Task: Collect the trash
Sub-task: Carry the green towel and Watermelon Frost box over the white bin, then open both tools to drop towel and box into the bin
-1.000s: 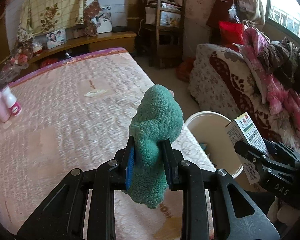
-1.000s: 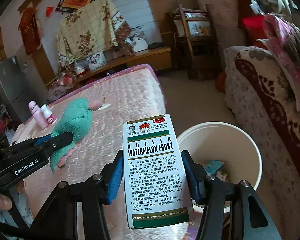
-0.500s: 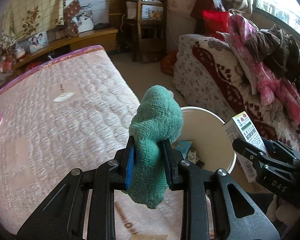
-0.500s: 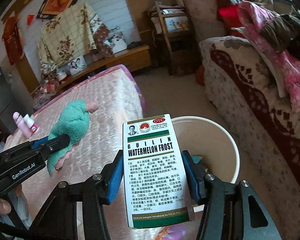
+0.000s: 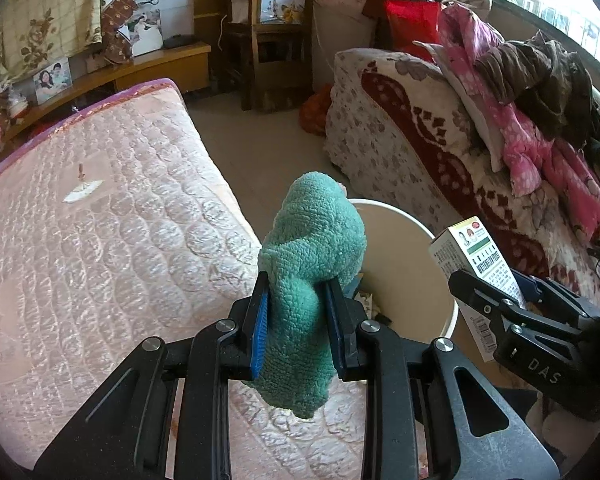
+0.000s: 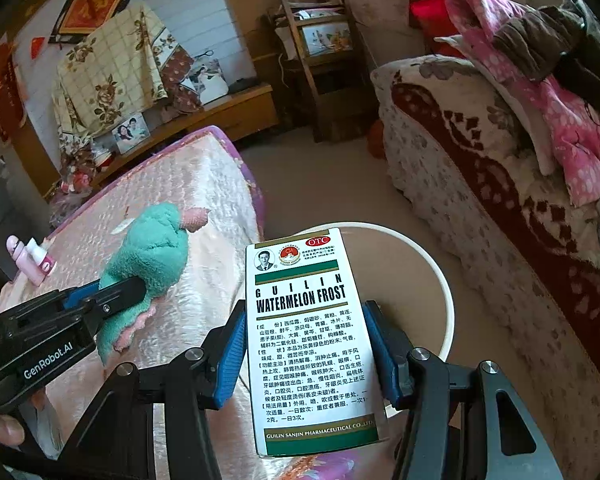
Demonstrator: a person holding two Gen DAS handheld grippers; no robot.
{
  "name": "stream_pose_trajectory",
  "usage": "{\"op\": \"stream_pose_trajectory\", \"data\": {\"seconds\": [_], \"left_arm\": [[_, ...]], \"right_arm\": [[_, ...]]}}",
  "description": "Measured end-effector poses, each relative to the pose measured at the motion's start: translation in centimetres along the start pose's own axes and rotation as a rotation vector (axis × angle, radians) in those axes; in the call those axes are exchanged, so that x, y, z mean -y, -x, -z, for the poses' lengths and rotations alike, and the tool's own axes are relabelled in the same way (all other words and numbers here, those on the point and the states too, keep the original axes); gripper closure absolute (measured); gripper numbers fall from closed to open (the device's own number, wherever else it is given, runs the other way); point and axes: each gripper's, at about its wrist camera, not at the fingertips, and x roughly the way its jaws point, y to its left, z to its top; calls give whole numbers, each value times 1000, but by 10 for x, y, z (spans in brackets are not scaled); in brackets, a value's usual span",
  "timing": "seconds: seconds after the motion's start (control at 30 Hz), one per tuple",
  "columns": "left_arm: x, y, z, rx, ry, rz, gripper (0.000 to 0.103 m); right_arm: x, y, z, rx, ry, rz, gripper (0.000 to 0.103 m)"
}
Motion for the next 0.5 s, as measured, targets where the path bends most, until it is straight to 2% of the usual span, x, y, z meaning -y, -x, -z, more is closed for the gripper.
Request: {"op": "stream_pose_trajectory", "data": {"seconds": [0.5], "left_arm": [[8, -23, 1, -36, 11, 27, 80]], "right_arm": [[14, -18, -4, -18, -35, 23, 49]]}}
